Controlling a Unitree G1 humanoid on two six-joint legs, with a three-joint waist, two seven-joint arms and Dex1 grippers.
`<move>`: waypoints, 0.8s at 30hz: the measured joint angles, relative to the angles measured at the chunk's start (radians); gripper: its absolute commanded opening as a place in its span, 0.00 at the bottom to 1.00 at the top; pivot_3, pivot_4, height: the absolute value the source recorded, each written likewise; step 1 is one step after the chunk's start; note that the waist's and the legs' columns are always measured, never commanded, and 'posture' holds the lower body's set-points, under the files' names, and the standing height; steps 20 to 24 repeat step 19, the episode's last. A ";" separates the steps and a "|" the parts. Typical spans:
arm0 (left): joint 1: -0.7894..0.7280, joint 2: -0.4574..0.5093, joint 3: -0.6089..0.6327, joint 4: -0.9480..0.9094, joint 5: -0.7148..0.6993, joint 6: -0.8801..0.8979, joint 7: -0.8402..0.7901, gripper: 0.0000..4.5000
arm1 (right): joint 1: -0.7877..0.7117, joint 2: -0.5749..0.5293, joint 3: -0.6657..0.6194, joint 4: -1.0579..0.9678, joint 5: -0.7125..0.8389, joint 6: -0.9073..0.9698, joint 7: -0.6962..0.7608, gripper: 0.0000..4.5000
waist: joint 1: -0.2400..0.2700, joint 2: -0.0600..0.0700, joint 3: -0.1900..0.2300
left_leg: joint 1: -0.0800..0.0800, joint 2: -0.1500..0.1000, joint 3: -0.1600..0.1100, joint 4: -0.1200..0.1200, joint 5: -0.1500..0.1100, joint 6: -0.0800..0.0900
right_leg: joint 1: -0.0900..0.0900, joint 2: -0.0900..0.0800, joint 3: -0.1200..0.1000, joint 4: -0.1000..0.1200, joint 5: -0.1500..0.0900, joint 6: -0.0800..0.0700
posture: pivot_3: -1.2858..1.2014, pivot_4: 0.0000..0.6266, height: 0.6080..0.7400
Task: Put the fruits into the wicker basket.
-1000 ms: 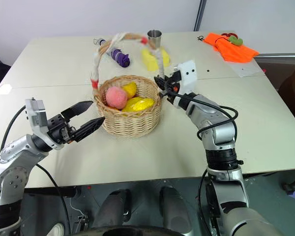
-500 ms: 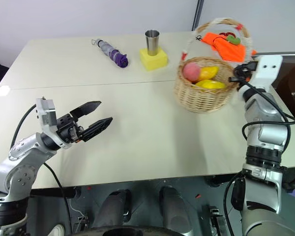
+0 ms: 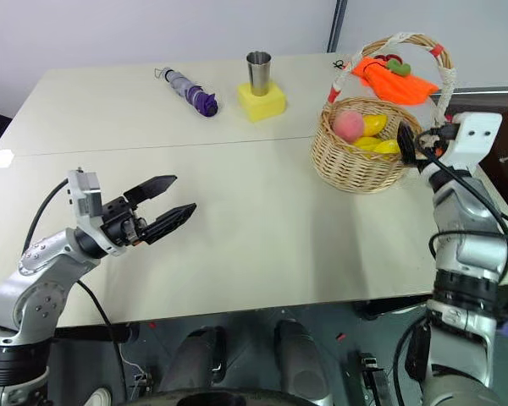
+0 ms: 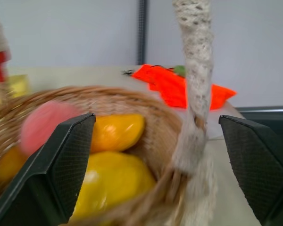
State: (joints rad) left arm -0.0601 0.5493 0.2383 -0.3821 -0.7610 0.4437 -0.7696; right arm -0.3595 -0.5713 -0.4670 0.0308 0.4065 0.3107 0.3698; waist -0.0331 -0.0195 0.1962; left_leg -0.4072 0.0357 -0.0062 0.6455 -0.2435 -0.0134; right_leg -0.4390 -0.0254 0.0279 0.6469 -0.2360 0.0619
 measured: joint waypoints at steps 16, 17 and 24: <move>0.208 -0.012 0.147 0.186 0.220 -0.151 0.136 1.00 | 0.259 -0.057 0.251 -0.250 0.107 0.007 0.441 1.00 | -0.002 0.000 0.000 | 0.005 0.000 0.001 0.000 0.000 0.000 | 0.005 -0.002 0.000 -0.002 -0.004 -0.001 | 0.52 0.24 1.00; 0.219 -0.016 0.150 0.185 0.226 -0.154 0.141 1.00 | 0.245 -0.052 0.260 -0.238 0.104 0.004 0.442 1.00 | -0.002 0.000 0.000 | 0.004 0.000 0.001 0.000 0.000 0.000 | 0.005 -0.002 0.000 -0.003 -0.003 -0.001 | 0.52 0.24 1.00; 0.243 -0.027 0.151 0.181 0.231 -0.162 0.145 1.00 | 0.218 -0.036 0.273 -0.214 0.093 -0.011 0.443 1.00 | -0.001 0.000 0.000 | 0.004 0.000 0.001 0.000 0.000 0.000 | 0.005 -0.003 0.000 -0.003 -0.003 -0.002 | 0.52 0.24 1.00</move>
